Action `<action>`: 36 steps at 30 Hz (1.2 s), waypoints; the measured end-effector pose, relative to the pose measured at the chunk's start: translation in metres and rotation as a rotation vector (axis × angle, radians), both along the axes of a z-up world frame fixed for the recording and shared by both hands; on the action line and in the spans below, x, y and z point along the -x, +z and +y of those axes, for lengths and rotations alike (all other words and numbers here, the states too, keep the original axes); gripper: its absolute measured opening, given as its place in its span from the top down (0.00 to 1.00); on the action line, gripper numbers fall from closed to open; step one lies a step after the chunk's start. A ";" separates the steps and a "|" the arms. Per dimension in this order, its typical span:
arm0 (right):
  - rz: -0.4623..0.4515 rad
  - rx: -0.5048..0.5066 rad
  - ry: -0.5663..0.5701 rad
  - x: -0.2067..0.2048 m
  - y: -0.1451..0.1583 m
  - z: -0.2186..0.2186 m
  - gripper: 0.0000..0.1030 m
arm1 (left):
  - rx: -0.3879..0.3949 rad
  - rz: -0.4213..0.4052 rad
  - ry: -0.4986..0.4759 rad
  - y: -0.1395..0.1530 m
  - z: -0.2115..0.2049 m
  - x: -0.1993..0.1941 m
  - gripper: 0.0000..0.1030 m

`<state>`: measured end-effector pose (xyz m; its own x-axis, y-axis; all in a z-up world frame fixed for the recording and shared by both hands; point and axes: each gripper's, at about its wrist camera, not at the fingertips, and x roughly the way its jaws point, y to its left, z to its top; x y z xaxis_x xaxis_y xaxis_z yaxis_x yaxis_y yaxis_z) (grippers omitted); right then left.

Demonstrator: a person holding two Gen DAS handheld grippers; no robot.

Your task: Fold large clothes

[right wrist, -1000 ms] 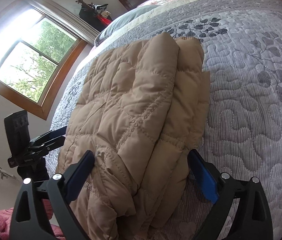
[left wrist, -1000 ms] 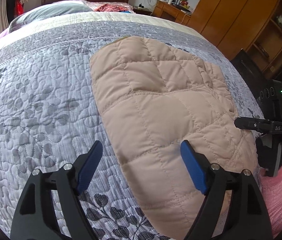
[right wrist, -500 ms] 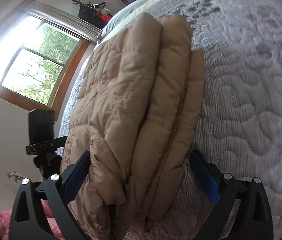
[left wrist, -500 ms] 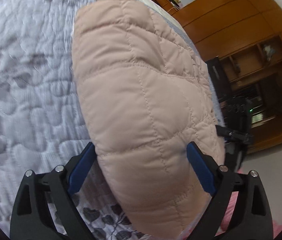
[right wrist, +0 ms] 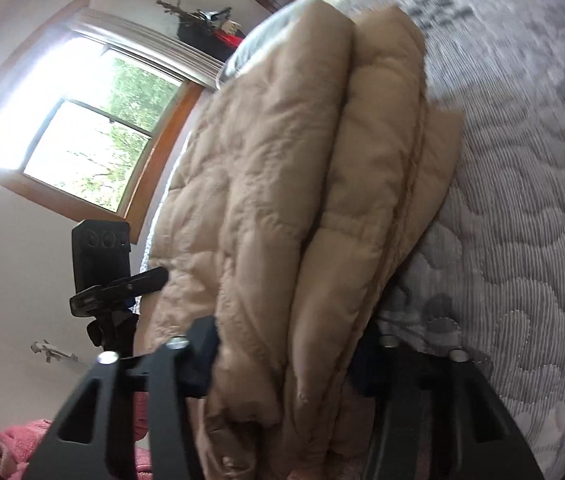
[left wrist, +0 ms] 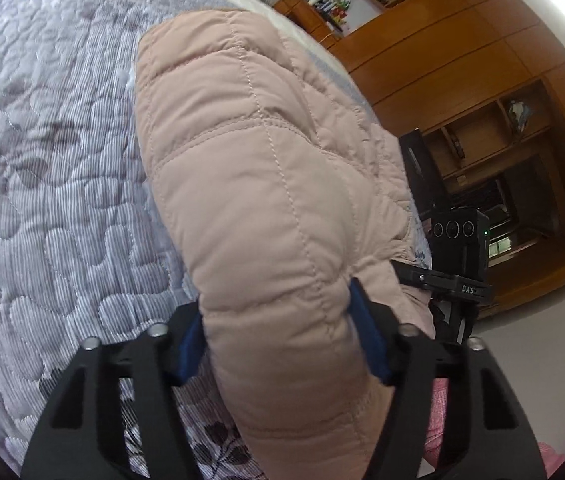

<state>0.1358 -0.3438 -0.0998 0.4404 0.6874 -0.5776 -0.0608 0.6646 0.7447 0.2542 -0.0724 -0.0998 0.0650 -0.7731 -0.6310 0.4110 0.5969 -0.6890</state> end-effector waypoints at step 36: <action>-0.154 0.175 0.130 -0.188 0.037 0.097 0.60 | -0.032 -0.179 0.255 0.031 0.110 -0.117 0.48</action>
